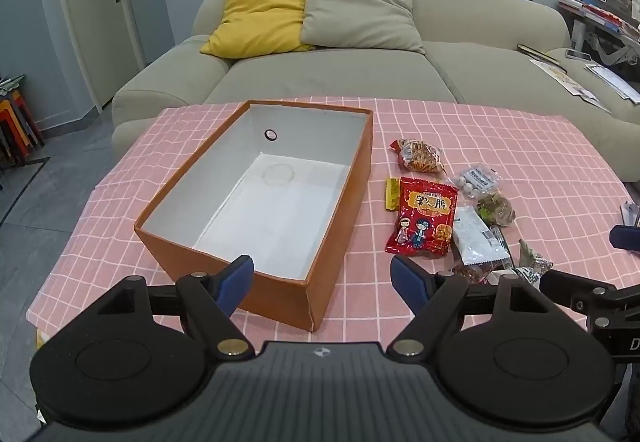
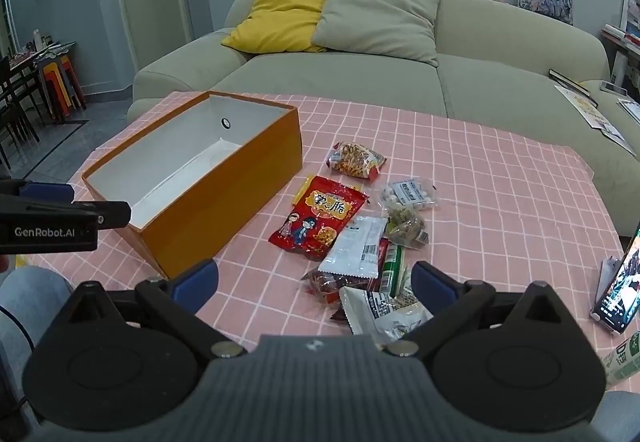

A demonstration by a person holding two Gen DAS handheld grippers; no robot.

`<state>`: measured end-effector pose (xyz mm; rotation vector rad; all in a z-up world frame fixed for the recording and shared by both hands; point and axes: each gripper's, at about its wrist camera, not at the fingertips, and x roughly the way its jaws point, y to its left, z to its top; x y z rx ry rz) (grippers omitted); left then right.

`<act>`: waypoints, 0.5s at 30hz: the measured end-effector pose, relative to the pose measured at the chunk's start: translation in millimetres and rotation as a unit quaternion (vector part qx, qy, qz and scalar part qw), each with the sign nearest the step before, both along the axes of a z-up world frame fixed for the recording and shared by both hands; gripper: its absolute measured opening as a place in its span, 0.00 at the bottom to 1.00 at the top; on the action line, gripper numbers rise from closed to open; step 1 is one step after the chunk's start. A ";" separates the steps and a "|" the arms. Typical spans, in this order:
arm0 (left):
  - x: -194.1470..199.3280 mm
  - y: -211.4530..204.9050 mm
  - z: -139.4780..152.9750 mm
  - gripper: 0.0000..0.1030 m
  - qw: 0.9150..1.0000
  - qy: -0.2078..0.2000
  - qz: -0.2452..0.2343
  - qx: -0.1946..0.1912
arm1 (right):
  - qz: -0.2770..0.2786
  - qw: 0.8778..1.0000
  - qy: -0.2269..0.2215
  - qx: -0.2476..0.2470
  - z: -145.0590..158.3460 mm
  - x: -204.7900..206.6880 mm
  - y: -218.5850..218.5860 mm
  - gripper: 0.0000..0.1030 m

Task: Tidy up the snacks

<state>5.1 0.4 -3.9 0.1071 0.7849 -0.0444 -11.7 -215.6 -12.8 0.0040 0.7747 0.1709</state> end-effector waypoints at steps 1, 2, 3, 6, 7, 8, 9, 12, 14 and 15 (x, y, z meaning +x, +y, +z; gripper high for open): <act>0.0 -0.2 -0.4 0.89 1.000 0.001 0.000 0.000 | 0.001 1.000 0.006 -0.001 6.5 5.3 0.2 0.96; -0.4 -0.1 -0.7 0.89 1.000 0.001 0.000 0.000 | 0.001 1.000 0.007 -0.001 6.6 5.5 0.4 0.96; -0.5 -0.4 -1.0 0.89 1.000 0.001 0.000 0.000 | 0.000 1.000 0.007 -0.001 6.3 5.2 0.4 0.96; -0.5 -0.4 -0.7 0.89 1.000 0.003 -0.001 0.000 | 0.000 1.000 0.008 -0.002 6.0 5.5 0.7 0.96; -0.4 -0.7 -0.8 0.89 1.000 0.003 -0.001 0.000 | 0.001 1.000 0.008 -0.002 6.1 5.7 0.6 0.96; -0.5 -0.9 -1.1 0.89 1.000 0.004 -0.002 0.001 | 0.001 1.000 0.008 -0.002 6.2 5.7 0.6 0.96; -0.3 -0.9 -1.2 0.89 1.000 0.005 -0.002 0.001 | 0.000 1.000 0.009 -0.002 6.1 5.7 0.6 0.96; -1.0 -1.6 -1.6 0.89 1.000 0.007 -0.003 0.001 | -0.001 1.000 0.010 -0.002 5.9 6.2 0.2 0.96; -0.9 -2.0 -1.2 0.89 1.000 0.008 -0.005 0.002 | -0.003 1.000 0.011 -0.001 5.6 6.4 -0.7 0.96; -1.2 -2.3 -1.0 0.89 1.000 0.008 -0.005 0.002 | -0.004 1.000 0.011 -0.001 5.4 6.5 -1.1 0.96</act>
